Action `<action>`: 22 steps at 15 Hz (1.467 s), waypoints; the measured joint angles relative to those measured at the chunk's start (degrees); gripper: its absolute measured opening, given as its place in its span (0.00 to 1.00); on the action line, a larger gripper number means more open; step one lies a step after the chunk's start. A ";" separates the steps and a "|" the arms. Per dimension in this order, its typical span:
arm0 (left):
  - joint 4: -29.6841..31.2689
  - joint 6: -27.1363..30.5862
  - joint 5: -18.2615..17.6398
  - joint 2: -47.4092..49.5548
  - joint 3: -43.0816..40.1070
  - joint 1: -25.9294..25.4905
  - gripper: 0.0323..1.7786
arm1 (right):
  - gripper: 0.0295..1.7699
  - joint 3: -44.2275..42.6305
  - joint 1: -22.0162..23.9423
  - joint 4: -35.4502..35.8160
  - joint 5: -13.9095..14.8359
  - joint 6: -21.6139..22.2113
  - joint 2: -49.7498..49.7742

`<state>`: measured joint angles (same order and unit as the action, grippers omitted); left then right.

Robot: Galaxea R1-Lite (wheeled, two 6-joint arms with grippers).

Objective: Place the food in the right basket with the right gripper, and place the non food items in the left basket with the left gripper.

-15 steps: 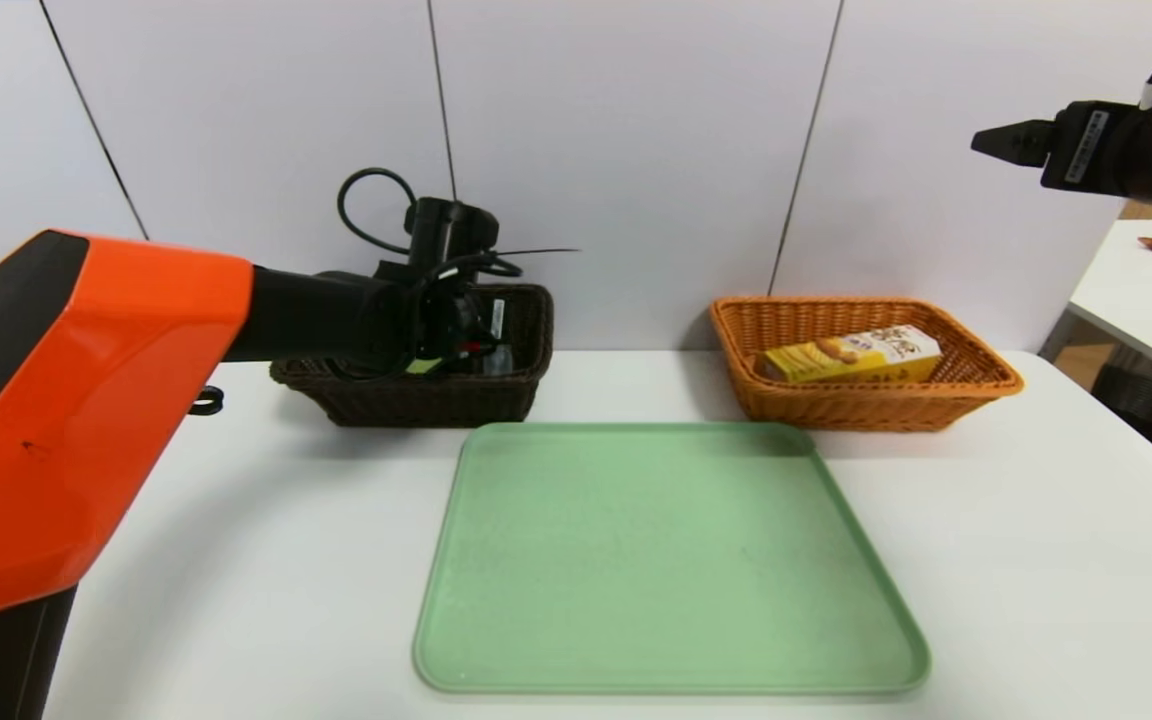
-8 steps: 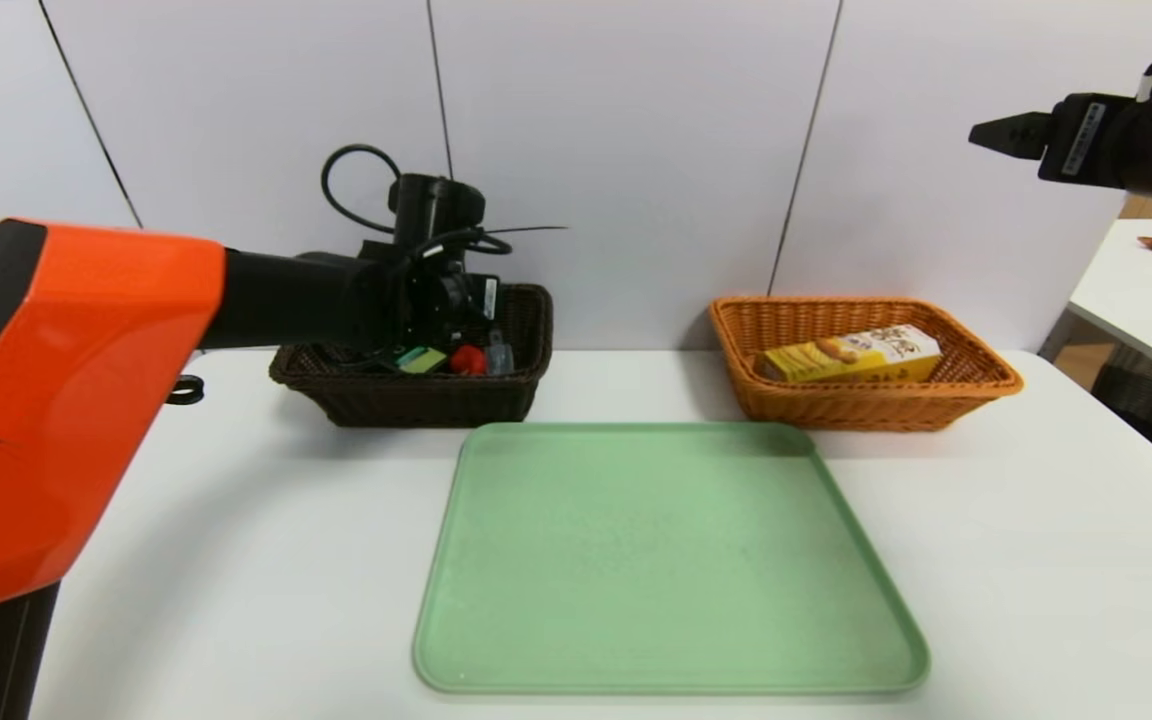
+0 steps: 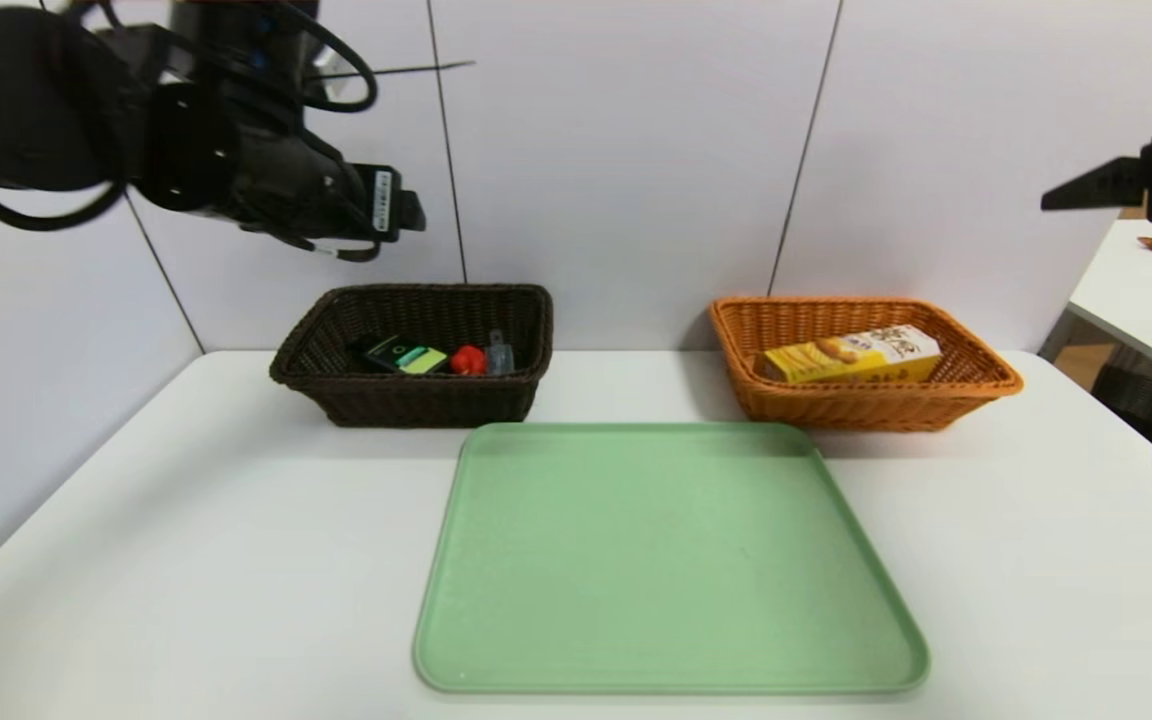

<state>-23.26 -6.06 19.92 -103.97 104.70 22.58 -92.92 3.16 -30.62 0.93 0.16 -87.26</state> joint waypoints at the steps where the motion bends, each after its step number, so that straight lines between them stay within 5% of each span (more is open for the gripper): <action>1: -2.26 -0.35 -0.05 3.23 -1.15 -0.87 0.90 | 0.96 1.35 0.43 -5.38 -0.49 -0.16 1.97; 6: -3.74 -0.85 0.09 21.31 -15.13 -10.64 0.93 | 0.96 15.32 -1.32 -9.67 -2.30 -0.16 17.62; 10: -3.78 -0.80 0.09 38.66 -30.06 -16.36 0.94 | 0.96 30.66 -4.61 -6.36 -0.83 0.24 35.12; 17: -4.61 4.63 0.02 69.44 -53.30 -18.37 0.95 | 0.96 50.81 -3.54 -2.97 2.57 -0.98 65.00; 22: -3.78 4.96 -1.73 85.09 -64.05 -19.05 0.95 | 0.96 58.58 -2.83 -1.01 2.38 -7.62 81.23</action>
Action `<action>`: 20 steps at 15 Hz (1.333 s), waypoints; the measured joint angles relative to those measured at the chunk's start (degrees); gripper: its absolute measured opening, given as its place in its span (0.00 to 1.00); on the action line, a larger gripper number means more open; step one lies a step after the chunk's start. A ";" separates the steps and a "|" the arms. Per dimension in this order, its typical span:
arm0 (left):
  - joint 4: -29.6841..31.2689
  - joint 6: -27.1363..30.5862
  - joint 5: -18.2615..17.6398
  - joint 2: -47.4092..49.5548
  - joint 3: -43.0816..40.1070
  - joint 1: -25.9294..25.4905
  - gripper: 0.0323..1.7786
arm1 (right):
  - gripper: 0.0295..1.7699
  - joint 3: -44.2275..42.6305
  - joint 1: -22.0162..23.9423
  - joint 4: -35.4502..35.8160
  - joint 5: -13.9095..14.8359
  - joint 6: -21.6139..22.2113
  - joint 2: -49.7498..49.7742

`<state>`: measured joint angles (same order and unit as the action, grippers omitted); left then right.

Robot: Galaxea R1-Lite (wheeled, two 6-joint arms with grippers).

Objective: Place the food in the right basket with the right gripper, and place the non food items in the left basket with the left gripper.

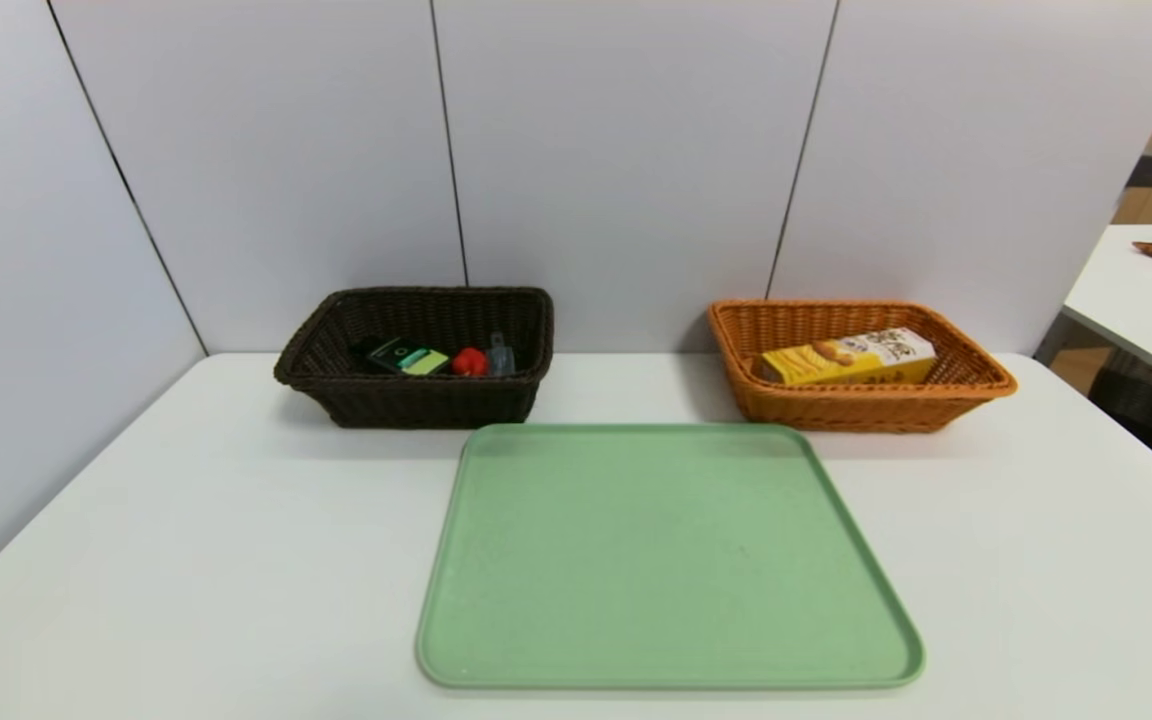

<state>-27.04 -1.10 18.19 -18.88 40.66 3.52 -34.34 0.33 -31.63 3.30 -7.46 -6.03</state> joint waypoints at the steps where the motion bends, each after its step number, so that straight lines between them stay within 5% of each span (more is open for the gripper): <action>1: 0.69 0.06 -1.22 2.52 -1.22 -0.69 0.95 | 0.96 1.79 0.00 2.34 0.00 -1.88 2.05; 4: 1.60 3.10 -5.62 11.20 -7.03 -2.34 0.95 | 0.96 7.53 -0.04 14.10 0.22 -6.75 5.10; 7: 8.44 5.86 -5.85 16.85 -15.91 -3.00 0.95 | 0.96 16.37 -0.09 28.37 -0.24 -8.27 6.03; 12: 37.23 12.17 -8.16 18.88 -37.05 -3.17 0.95 | 0.96 33.05 -0.09 55.55 -3.46 -9.18 6.13; 14: 42.25 11.70 -12.96 18.99 -39.75 -3.17 0.95 | 0.96 33.99 -0.06 51.66 -3.30 -7.78 6.13; 16: 36.46 8.36 -18.03 19.02 -40.45 -3.17 0.95 | 0.96 34.27 -0.09 39.16 -4.49 -2.82 6.13; 20: 31.35 3.11 -18.98 19.02 -40.63 -3.19 0.95 | 0.96 34.32 -0.06 31.88 -2.12 9.14 6.13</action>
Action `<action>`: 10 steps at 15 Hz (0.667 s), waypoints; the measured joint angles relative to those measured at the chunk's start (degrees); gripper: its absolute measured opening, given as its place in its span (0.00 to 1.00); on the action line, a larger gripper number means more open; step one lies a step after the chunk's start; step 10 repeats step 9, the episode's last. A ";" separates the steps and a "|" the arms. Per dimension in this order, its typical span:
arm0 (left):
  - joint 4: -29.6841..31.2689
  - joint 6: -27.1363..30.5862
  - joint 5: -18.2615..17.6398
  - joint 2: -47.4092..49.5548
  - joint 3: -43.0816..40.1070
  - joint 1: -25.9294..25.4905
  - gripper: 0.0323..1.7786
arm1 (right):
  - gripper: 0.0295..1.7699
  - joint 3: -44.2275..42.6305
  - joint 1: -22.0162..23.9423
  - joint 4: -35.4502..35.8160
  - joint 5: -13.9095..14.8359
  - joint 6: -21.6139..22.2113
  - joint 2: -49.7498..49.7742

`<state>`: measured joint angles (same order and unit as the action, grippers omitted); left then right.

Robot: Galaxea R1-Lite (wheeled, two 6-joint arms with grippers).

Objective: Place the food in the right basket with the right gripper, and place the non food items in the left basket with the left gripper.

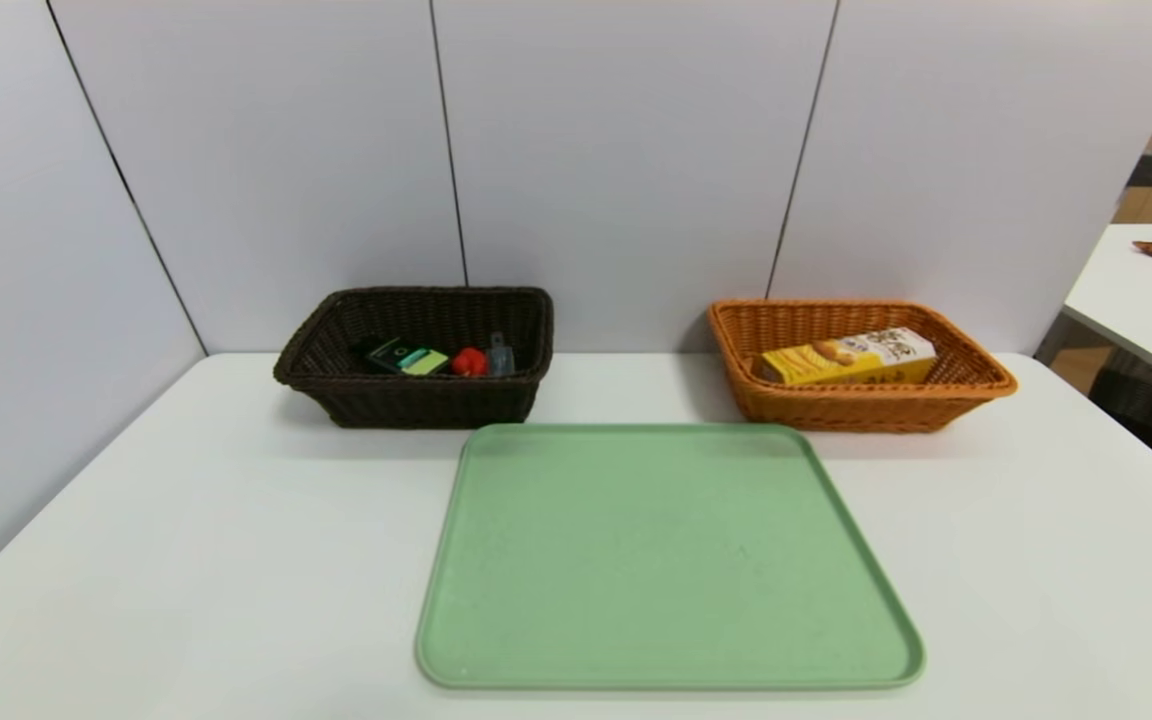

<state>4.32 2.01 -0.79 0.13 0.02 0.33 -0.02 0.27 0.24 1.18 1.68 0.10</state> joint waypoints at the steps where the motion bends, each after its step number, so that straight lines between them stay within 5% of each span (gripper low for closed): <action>1: -0.02 -0.72 0.30 0.00 0.00 0.00 0.95 | 0.96 0.00 -0.02 0.00 0.18 0.43 0.00; 10: 0.01 -1.13 0.69 0.00 -0.02 0.00 0.95 | 0.96 0.02 -0.06 0.02 0.29 0.66 0.00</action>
